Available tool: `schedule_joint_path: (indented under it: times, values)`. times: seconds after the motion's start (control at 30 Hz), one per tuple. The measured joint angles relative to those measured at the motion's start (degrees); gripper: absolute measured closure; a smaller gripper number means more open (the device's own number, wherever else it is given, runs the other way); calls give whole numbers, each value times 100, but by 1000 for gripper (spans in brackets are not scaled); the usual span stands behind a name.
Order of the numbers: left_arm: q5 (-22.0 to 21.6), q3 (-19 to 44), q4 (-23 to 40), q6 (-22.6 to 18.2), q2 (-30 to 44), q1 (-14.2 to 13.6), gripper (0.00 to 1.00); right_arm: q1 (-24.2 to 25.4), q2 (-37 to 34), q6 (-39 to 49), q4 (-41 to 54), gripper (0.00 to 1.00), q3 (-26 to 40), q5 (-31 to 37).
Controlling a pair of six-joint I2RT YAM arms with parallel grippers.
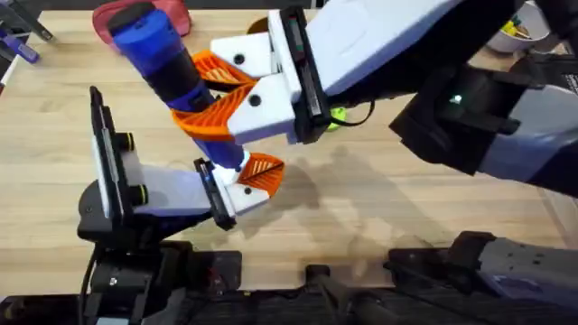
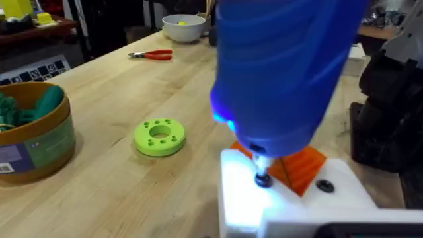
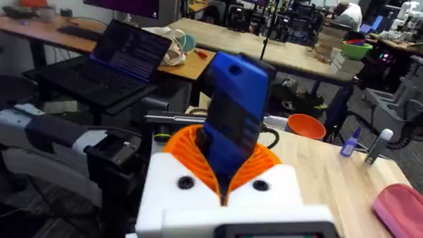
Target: Pick up the gripper from the table and insert it into the empty holder that is missing its gripper. Then pick up a screw, insert it into the mounting hole, and use the screwdriver to tighten it. Finally, clean up the table by picking up the vegetable and placing it into the bucket.
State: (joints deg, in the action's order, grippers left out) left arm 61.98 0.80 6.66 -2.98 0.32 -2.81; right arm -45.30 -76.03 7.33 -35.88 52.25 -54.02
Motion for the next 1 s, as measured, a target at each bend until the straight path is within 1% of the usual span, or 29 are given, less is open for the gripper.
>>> schedule_joint_path:
  times: [0.6, 1.0]
  values:
    - [2, 0, 0, 0, 0, 0, 981, -2, 0, 2, 162, 994, 0, 0]
    - [13, 0, 0, 0, 0, 0, 981, -42, -87, 5, 109, 994, 33, 15]
